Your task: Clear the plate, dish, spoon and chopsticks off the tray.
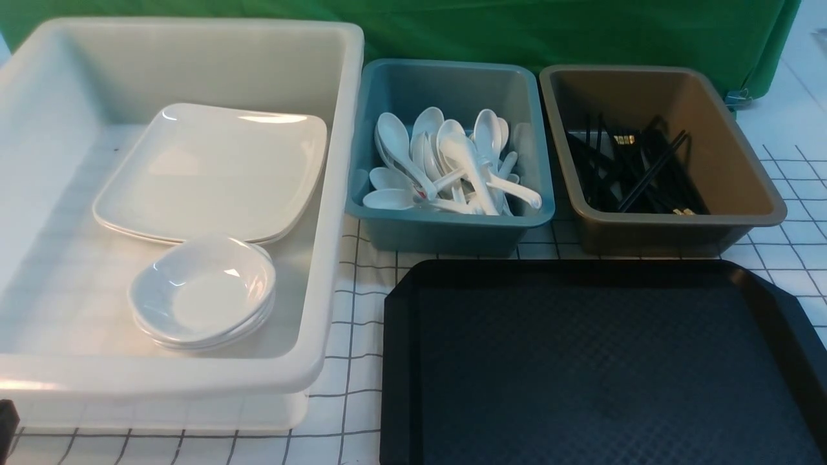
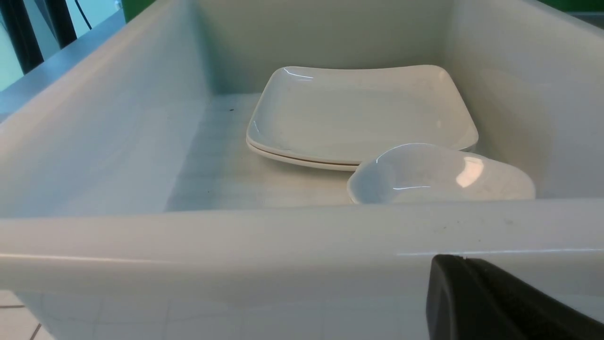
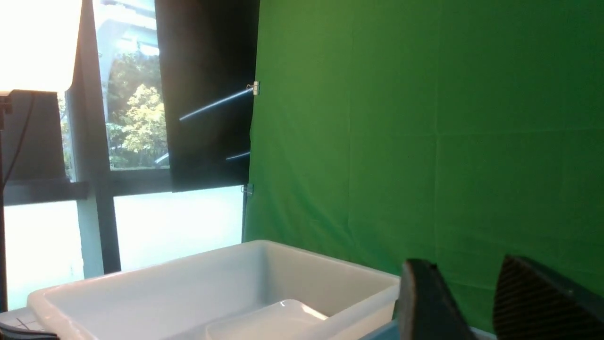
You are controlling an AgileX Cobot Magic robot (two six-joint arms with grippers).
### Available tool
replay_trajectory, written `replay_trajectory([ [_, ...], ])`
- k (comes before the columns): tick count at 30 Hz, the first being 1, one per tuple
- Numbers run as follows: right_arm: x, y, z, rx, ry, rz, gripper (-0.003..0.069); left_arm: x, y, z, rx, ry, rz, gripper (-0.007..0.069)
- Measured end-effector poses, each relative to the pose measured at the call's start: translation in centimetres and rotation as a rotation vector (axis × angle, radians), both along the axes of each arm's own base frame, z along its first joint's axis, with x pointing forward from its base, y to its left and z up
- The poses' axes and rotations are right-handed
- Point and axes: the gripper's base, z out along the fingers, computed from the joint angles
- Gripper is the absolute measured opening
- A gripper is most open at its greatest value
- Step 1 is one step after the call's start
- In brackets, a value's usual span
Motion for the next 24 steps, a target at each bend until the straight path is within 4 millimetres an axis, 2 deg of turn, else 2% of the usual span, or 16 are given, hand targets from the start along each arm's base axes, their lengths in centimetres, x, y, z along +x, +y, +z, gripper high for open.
replay_trajectory([
  [3,0.1,0.0,-0.4,-0.022,-0.002,-0.033,0.024,0.0,0.0,0.0,0.0,0.0,0.0,0.0004],
  [5,0.6,0.0,-1.3,-0.051,0.015,-0.119,0.024,0.0,0.0,0.0,0.0,0.0,0.0,0.0004],
  [7,1.2,-0.1,-2.5,-0.079,0.051,-0.21,0.024,0.0,0.0,0.0,0.001,0.001,0.0,0.0004],
  [10,2.5,-0.3,-5.8,-0.155,0.137,-0.38,0.024,0.0,0.0,0.0,0.001,0.001,0.0,0.0004],
  [11,2.5,-0.4,-5.8,-0.156,0.137,-0.392,0.024,0.0,0.0,0.0,0.001,0.001,0.0,0.0004],
  [12,3.1,-0.7,-7.8,-0.193,0.193,-0.476,0.024,0.0,0.0,0.0,0.001,0.001,0.0,0.0004],
  [15,3.7,-1.2,-11.2,-0.237,0.29,-0.567,0.024,0.0,0.0,0.0,0.001,0.001,0.0,0.0004],
  [16,3.9,-1.5,-13.1,-0.252,0.346,-0.612,0.024,0.0,0.0,0.0,0.001,0.001,0.0,0.0004],
  [18,3.7,-1.9,-14.7,-0.261,0.421,-0.662,0.024,0.0,0.0,0.0,0.001,0.001,0.0,0.0004],
  [24,3.1,-2.2,-15.2,-0.238,0.437,-0.712,0.024,0.0,0.0,0.0,0.001,0.001,0.0,0.0005],
])
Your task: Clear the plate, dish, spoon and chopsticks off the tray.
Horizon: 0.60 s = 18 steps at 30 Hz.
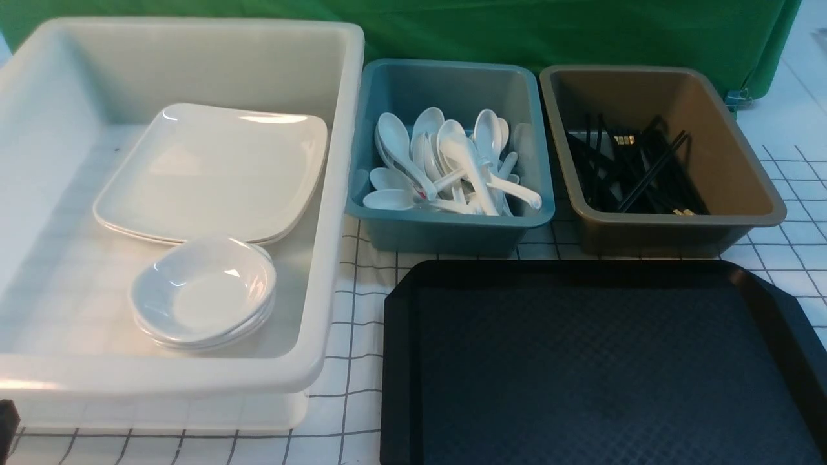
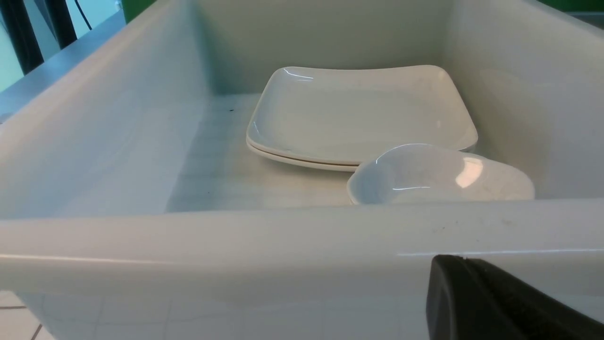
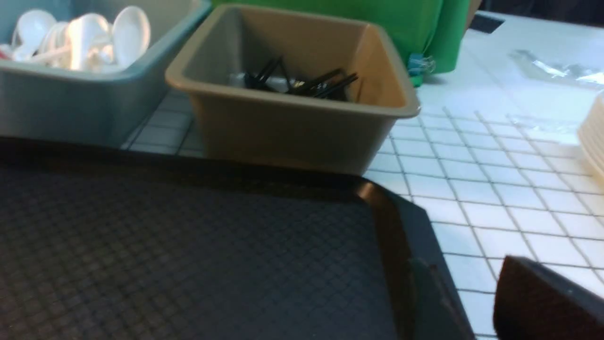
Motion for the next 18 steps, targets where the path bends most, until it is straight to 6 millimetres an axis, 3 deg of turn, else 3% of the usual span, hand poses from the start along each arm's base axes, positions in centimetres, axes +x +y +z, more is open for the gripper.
replay_trajectory([
  [18,-0.03,-0.02,-0.18,0.008,0.017,-0.005,0.024,0.0,0.04,-0.01,0.02,0.002,0.002,0.0005],
])
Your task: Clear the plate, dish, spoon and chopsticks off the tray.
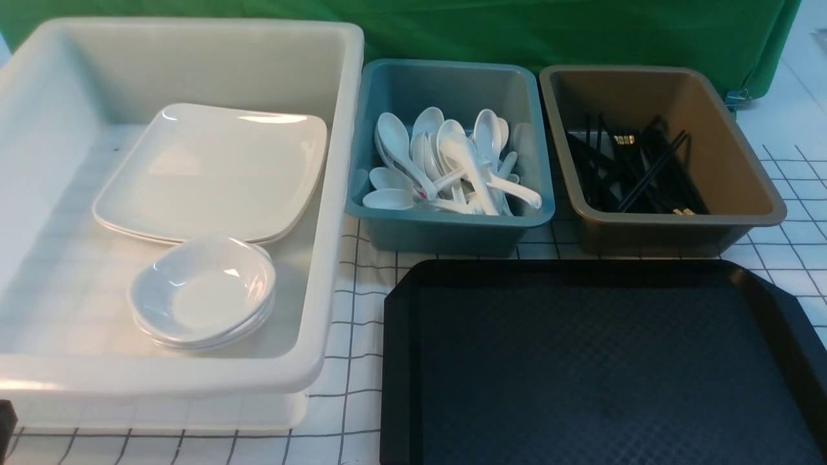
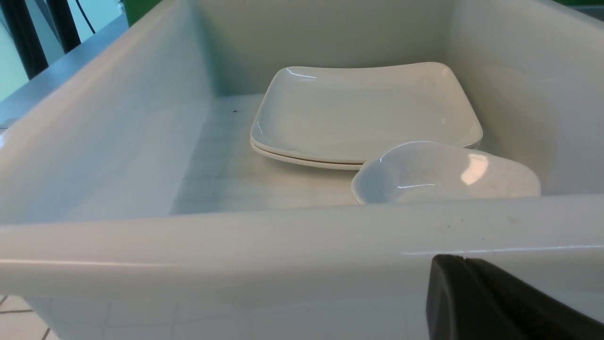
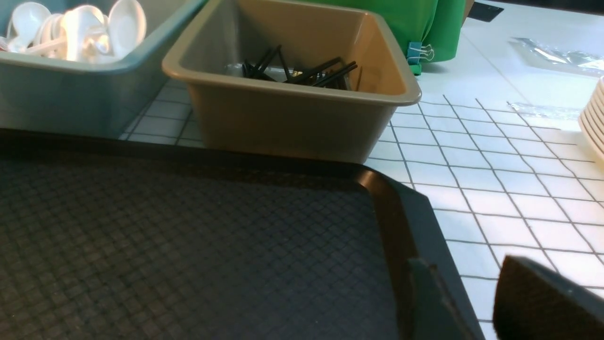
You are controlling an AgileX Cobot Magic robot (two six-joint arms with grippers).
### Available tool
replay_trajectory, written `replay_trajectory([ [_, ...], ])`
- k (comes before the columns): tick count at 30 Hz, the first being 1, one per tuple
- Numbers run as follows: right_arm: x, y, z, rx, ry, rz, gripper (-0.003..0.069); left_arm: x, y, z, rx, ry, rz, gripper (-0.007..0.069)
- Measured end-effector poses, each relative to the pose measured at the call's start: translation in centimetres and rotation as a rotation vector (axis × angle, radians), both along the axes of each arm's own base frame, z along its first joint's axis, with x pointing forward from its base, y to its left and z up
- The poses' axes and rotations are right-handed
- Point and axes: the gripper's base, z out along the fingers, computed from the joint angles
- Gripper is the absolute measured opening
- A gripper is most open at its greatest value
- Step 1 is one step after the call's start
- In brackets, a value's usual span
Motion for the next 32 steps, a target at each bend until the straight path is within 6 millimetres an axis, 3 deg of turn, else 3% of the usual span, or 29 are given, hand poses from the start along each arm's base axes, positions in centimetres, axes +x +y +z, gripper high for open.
replay_trajectory([
  [32,0.0,0.0,0.0,0.018,0.0,-0.003,0.024,0.0,0.0,0.0,0.001,0.0,0.0,0.0005],
])
